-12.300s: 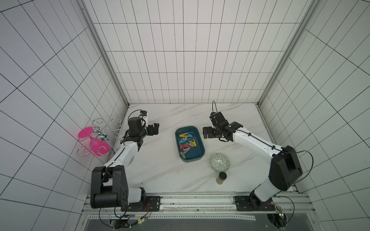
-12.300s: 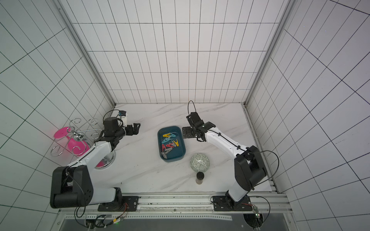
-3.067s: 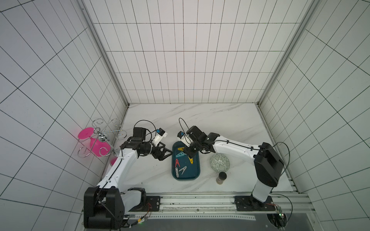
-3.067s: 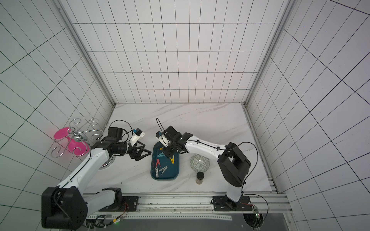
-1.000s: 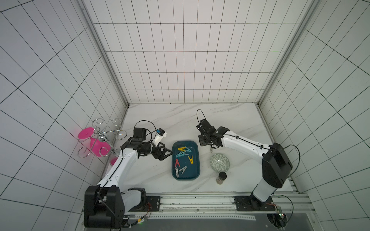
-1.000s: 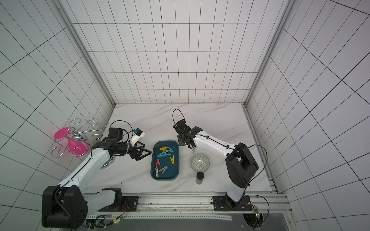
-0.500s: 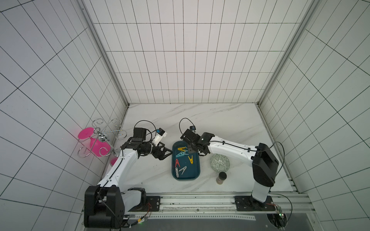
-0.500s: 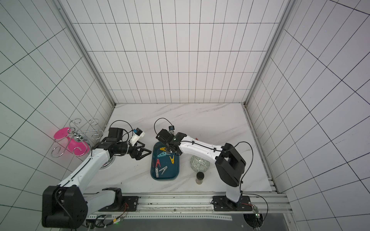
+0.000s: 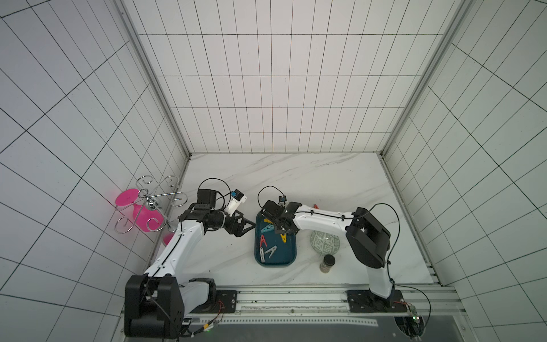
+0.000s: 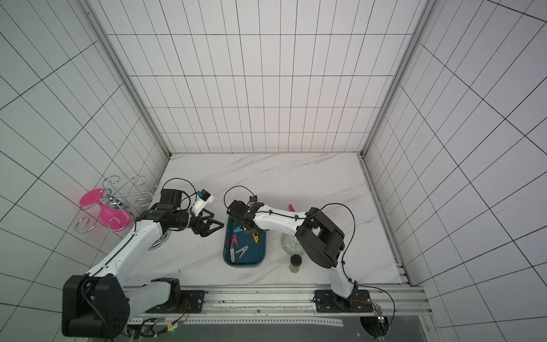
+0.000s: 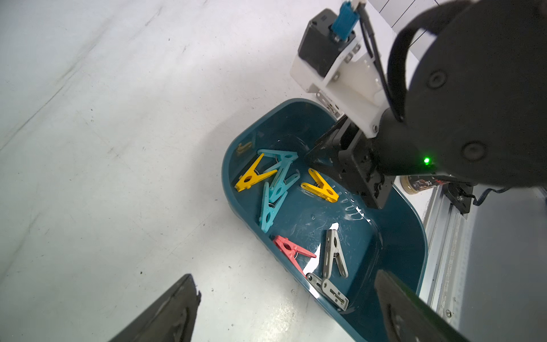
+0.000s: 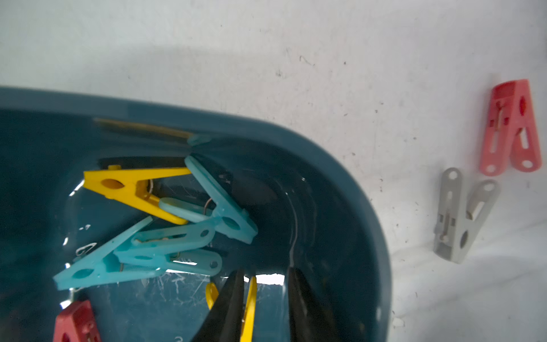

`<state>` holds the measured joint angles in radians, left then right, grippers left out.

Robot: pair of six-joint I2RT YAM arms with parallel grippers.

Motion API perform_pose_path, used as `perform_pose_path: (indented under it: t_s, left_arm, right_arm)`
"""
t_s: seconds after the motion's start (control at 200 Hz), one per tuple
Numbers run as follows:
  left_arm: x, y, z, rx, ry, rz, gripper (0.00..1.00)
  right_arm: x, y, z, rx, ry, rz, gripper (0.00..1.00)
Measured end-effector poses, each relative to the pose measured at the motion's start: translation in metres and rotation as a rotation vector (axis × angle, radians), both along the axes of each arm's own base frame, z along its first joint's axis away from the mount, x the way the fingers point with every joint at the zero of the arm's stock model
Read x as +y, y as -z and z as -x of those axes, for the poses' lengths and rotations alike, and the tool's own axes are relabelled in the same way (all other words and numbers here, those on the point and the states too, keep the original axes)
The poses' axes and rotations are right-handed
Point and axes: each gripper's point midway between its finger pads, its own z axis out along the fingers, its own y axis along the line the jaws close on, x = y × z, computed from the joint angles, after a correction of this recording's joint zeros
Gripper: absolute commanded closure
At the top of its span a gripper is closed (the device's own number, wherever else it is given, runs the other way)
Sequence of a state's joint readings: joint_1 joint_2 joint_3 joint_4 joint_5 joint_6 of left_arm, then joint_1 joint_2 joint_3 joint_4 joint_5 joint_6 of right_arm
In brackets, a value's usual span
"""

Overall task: Take the clothespins out of the storage box
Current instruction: Pick up the clothespin from the storage box.

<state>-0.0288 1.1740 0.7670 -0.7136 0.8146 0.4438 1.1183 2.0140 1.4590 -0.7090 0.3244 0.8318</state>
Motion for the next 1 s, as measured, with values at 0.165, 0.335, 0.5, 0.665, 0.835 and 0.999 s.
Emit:
perform_pose_path:
  t_s: [0.165,0.335,0.5,0.665,0.835,0.999]
  left_arm:
    - [0.000,0.000,0.000,0.000,0.000,0.000,0.05]
    - [0.000,0.000,0.000,0.000,-0.001,-0.001,0.05]
    - [0.000,0.000,0.000,0.000,-0.002,-0.002,0.05]
    - [0.000,0.000,0.000,0.000,-0.002,-0.003,0.05]
    - [0.000,0.000,0.000,0.000,-0.002,-0.003,0.05]
    - [0.000,0.000,0.000,0.000,-0.002,-0.003,0.05]
  right_arm:
    - [0.000,0.010,0.002,0.018,0.001,0.011,0.73]
    - [0.001,0.017,0.003,0.030,0.005,0.014,0.81]
    - [0.005,0.019,0.003,0.033,0.005,0.005,0.87]
    - [0.007,0.018,0.003,0.029,0.001,-0.002,0.93]
    - [0.010,0.004,0.000,0.003,-0.005,-0.038,0.95]
    - [0.008,-0.038,-0.009,-0.046,-0.017,-0.124,0.95]
